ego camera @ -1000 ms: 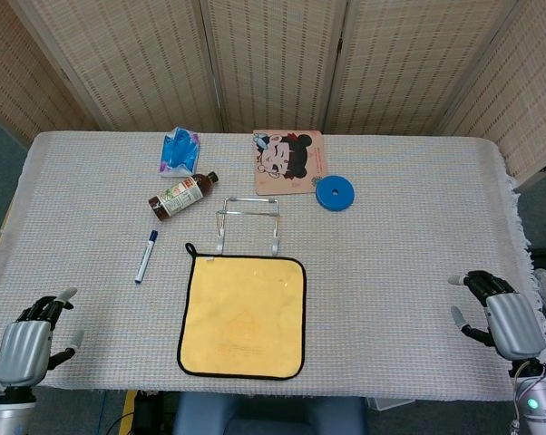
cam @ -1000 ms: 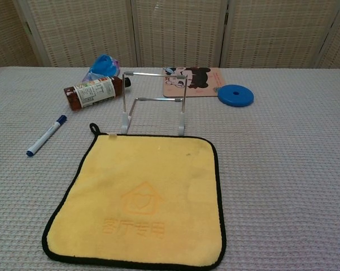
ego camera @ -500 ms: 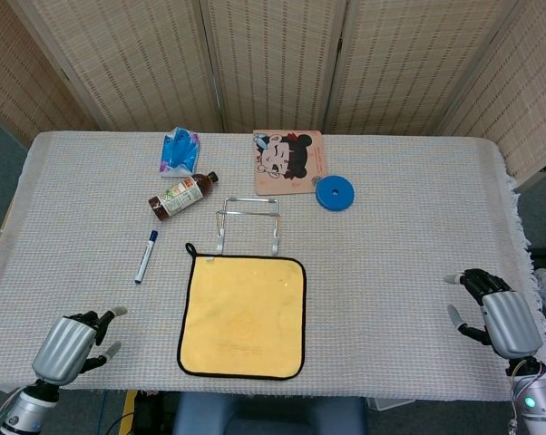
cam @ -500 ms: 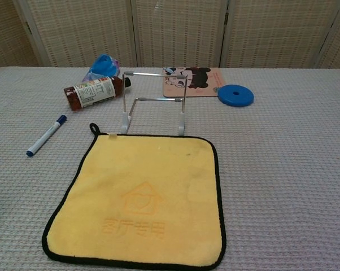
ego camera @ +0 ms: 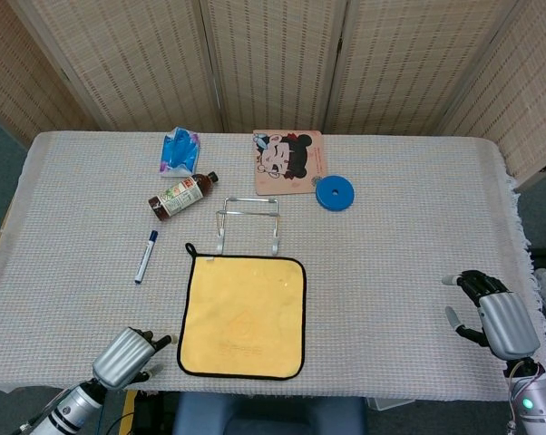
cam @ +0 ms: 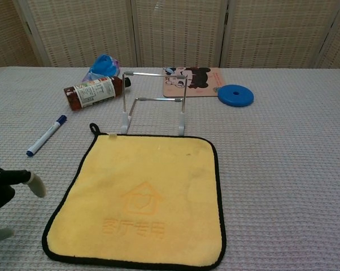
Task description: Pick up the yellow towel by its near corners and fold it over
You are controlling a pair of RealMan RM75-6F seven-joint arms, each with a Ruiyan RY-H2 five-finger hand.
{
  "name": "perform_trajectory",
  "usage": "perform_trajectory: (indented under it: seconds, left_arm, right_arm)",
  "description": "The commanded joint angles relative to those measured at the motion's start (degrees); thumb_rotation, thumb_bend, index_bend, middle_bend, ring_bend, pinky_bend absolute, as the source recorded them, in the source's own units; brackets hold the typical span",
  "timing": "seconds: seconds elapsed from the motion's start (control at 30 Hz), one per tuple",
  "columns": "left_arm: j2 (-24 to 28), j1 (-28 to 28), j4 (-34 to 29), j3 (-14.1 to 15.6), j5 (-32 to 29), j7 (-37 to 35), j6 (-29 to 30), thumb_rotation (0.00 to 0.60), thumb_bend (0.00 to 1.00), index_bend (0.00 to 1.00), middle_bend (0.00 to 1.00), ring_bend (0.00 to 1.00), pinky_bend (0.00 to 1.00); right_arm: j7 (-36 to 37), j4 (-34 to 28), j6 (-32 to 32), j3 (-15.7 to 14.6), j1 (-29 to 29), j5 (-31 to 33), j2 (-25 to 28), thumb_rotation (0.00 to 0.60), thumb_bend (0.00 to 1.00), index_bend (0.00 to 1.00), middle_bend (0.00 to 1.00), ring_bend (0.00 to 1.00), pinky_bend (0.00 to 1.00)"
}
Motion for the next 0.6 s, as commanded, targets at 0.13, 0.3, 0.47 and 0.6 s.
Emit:
perform_trajectory:
  seconds: [0.13, 0.3, 0.47, 0.6]
  left_arm:
    - [-2.9, -0.7, 2.4, 1.0, 0.1, 1.3, -1.6, 0.6, 0.29, 0.37, 0.87, 0.71, 0.87]
    - [-4.9, -0.6, 3.8, 1.2, -0.6, 2.3, -2.0, 0.6, 0.29, 0.36, 0.87, 0.71, 0.87]
    - [-6.0, -0.7, 4.9, 1.3, -1.3, 4.3, -2.8, 0.6, 0.29, 0.35, 0.87, 0.71, 0.87]
    - [-6.7, -0.9, 5.3, 1.4, -1.9, 4.9, -3.4, 0.6, 0.29, 0.34, 0.87, 0.71, 0.87]
  right_arm:
    - [0.1, 0.0, 0.1, 0.0, 0.0, 0.0, 0.0, 0.6, 0.4, 0.32, 0.36, 0.27, 0.3]
    - [0.2, 0.2, 0.0, 0.0, 0.0, 0.1, -0.1, 0.6, 0.4, 0.32, 0.36, 0.27, 0.3]
    - [0.3, 0.3, 0.3, 0.0, -0.1, 0.1, 0.0, 0.6, 0.4, 0.32, 0.36, 0.27, 0.3]
    - [0.4, 0.4, 0.3, 0.0, -0.3, 0.2, 0.0, 0.6, 0.4, 0.32, 0.36, 0.27, 0.3]
